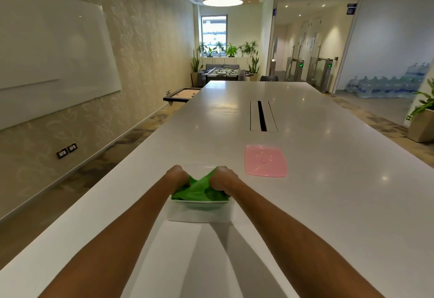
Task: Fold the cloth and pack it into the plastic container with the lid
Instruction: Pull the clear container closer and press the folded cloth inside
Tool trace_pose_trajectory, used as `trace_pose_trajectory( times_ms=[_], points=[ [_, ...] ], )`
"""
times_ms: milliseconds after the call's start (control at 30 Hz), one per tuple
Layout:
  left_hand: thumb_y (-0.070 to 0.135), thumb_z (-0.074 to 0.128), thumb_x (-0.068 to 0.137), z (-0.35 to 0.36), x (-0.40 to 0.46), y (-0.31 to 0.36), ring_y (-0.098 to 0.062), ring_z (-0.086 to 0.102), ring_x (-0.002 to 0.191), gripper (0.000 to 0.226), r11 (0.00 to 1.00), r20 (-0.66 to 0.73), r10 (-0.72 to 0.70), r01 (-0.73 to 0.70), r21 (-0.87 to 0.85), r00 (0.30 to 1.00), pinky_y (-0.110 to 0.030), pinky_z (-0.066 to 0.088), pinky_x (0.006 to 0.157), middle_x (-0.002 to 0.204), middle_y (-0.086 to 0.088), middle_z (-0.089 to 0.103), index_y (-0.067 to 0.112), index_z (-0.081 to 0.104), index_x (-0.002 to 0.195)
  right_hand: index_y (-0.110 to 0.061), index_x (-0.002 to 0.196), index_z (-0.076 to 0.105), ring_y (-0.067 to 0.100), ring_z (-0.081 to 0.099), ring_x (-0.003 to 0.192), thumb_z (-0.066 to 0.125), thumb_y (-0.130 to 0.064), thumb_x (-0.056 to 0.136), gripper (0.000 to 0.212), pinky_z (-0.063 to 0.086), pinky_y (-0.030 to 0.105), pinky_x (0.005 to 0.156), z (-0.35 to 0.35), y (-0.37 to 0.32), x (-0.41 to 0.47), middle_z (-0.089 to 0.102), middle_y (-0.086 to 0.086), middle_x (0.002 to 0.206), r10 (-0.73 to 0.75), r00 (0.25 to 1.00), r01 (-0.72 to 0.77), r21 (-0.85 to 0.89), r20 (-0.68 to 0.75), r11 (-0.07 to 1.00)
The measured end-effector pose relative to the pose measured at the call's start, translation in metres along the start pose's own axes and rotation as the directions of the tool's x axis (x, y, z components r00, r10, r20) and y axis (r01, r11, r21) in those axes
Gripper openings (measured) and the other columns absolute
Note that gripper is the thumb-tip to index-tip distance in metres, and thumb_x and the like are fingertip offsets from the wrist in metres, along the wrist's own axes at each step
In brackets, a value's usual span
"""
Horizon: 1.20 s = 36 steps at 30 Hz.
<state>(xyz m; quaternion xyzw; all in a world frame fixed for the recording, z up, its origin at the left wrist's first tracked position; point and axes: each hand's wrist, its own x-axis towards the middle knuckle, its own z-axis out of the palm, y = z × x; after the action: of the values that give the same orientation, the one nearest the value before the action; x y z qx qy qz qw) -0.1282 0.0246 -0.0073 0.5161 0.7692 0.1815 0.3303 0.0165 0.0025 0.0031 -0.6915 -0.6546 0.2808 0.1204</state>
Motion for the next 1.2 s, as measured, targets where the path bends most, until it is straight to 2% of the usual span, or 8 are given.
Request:
trace_pose_trajectory(
  times_ms=[167,300,433,567,633,767,900,1200],
  points=[
    [-0.004,0.059,0.080,0.011,0.008,-0.007,-0.027,0.059,0.067,0.007,0.997,-0.037,-0.043,0.040,-0.058,0.998,-0.034,0.054,0.062,0.076,-0.016,0.055,0.000,0.053,0.080,0.002,0.117,0.054,0.022,0.053,0.083,0.051,-0.011,0.089,0.031,0.042,0.028,0.068,0.006,0.001,0.002,0.056,0.016,0.116,-0.070,0.997,0.067,-0.132,-0.017,0.989],
    [0.000,0.062,0.079,0.016,0.011,-0.012,-0.028,0.062,0.071,0.009,0.998,-0.051,-0.045,0.043,-0.042,0.998,-0.038,0.059,0.070,0.078,-0.017,0.057,0.000,0.053,0.079,0.003,0.117,0.054,0.024,0.055,0.085,0.052,-0.010,0.087,0.033,0.043,0.028,0.068,0.010,0.001,0.003,0.058,0.015,0.115,-0.027,1.000,0.027,-0.119,0.000,0.993],
    [-0.002,0.058,0.079,0.016,0.007,-0.011,-0.026,0.058,0.065,0.010,0.999,-0.090,0.000,0.004,0.042,0.996,-0.036,0.058,0.066,0.074,-0.015,0.054,0.002,0.050,0.076,0.002,0.120,0.052,0.025,0.058,0.091,0.051,-0.011,0.088,0.034,0.043,0.028,0.070,0.015,0.003,0.003,0.059,0.014,0.112,0.027,0.999,-0.025,-0.077,0.032,0.997],
    [-0.002,0.058,0.080,0.012,0.005,-0.002,-0.024,0.053,0.072,0.011,0.985,-0.114,0.057,-0.038,0.167,0.992,-0.030,0.049,0.063,0.075,-0.012,0.049,0.000,0.055,0.090,0.009,0.136,0.034,0.029,0.058,0.111,0.051,-0.013,0.090,0.053,0.043,0.030,0.074,0.020,0.003,0.001,0.057,0.017,0.126,0.051,0.998,-0.054,-0.081,-0.032,0.995],
    [0.003,0.059,0.081,0.008,0.002,0.006,-0.022,0.054,0.072,0.010,0.961,-0.153,0.118,-0.073,0.268,0.981,-0.029,0.046,0.063,0.073,-0.008,0.048,0.004,0.052,0.088,0.011,0.142,0.023,0.031,0.058,0.112,0.049,-0.011,0.092,0.061,0.047,0.033,0.079,0.018,0.000,-0.005,0.056,0.020,0.128,-0.021,0.994,0.002,-0.181,-0.104,0.984],
    [0.006,0.054,0.079,0.001,-0.003,0.022,-0.024,0.056,0.072,0.005,0.900,-0.284,0.291,-0.161,0.406,0.913,-0.030,0.043,0.061,0.073,-0.005,0.055,0.011,0.051,0.079,-0.002,0.117,0.058,0.027,0.064,0.092,0.054,-0.010,0.087,0.031,0.047,0.032,0.066,0.001,-0.009,-0.020,0.065,0.012,0.106,-0.318,0.927,0.189,-0.487,-0.197,0.853],
    [0.008,0.055,0.080,0.001,-0.001,0.040,-0.031,0.066,0.082,0.018,0.892,-0.351,0.372,-0.226,0.390,0.859,-0.033,0.054,0.069,0.092,-0.014,0.070,0.005,0.068,0.092,-0.005,0.105,0.061,0.022,0.054,0.072,0.060,-0.008,0.083,0.023,0.039,0.031,0.059,-0.019,0.003,-0.028,0.065,0.008,0.092,-0.450,0.845,0.215,-0.588,-0.288,0.780],
    [0.006,0.054,0.079,0.030,0.006,0.094,-0.032,0.064,0.098,0.029,0.879,-0.343,0.476,-0.421,0.224,0.810,-0.034,0.051,0.080,0.105,-0.013,0.070,0.013,0.071,0.101,-0.005,0.117,0.058,0.031,0.061,0.097,0.060,-0.010,0.082,0.036,0.046,0.037,0.079,-0.061,0.077,-0.009,0.064,0.014,0.108,-0.462,0.835,0.141,-0.696,-0.298,0.704]
  ],
)
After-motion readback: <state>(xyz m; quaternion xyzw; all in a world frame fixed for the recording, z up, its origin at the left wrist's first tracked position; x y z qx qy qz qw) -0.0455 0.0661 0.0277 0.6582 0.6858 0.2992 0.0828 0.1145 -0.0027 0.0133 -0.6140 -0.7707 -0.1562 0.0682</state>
